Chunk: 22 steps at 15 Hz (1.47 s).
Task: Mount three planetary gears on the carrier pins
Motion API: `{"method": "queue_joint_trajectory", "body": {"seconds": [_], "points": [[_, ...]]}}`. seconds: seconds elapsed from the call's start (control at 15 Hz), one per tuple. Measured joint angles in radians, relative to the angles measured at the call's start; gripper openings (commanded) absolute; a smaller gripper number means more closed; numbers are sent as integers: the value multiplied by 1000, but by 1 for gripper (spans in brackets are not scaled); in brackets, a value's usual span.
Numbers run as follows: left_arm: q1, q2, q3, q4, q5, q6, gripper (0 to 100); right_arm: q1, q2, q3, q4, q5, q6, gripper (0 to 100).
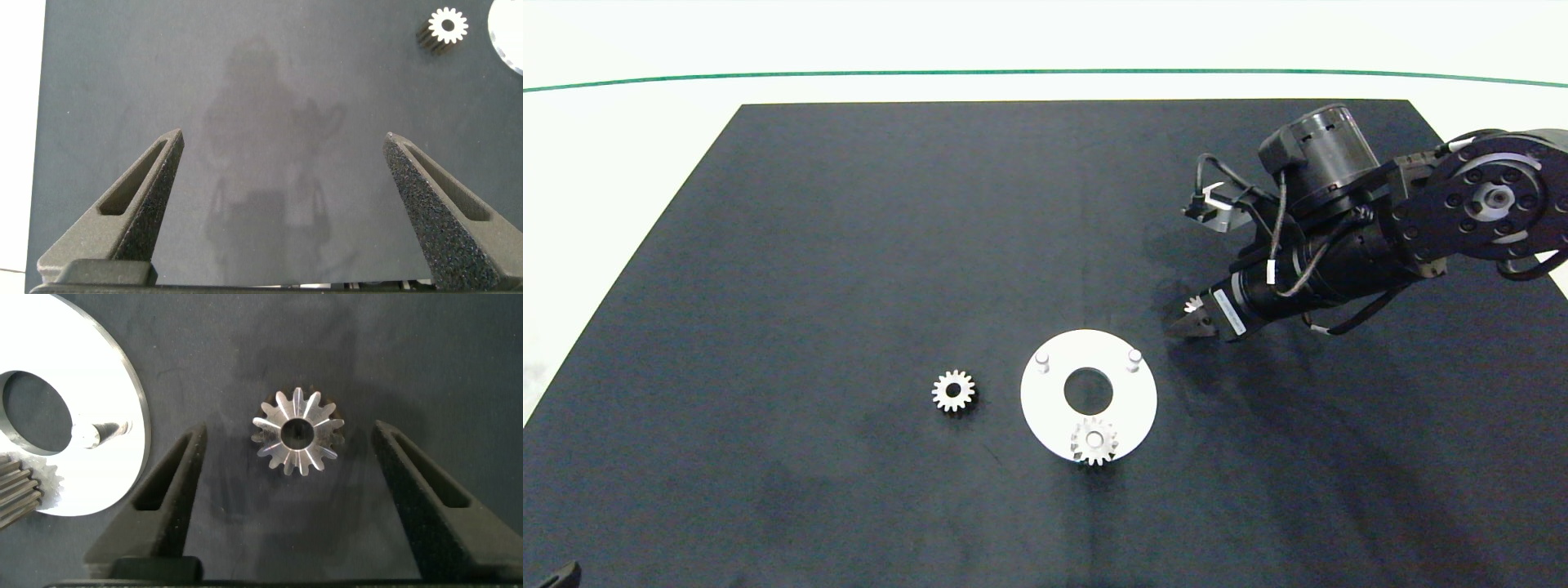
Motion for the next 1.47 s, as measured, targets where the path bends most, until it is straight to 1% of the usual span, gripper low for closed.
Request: {"method": "queue_joint_trajectory", "body": {"seconds": [1.07, 1.47], "points": [[-4, -4, -1, 0, 0, 0, 100, -4, 34, -23, 0, 1, -3, 44], [-2, -2, -5, 0, 0, 0, 100, -3, 39, -31, 0, 0, -3, 30]]}}
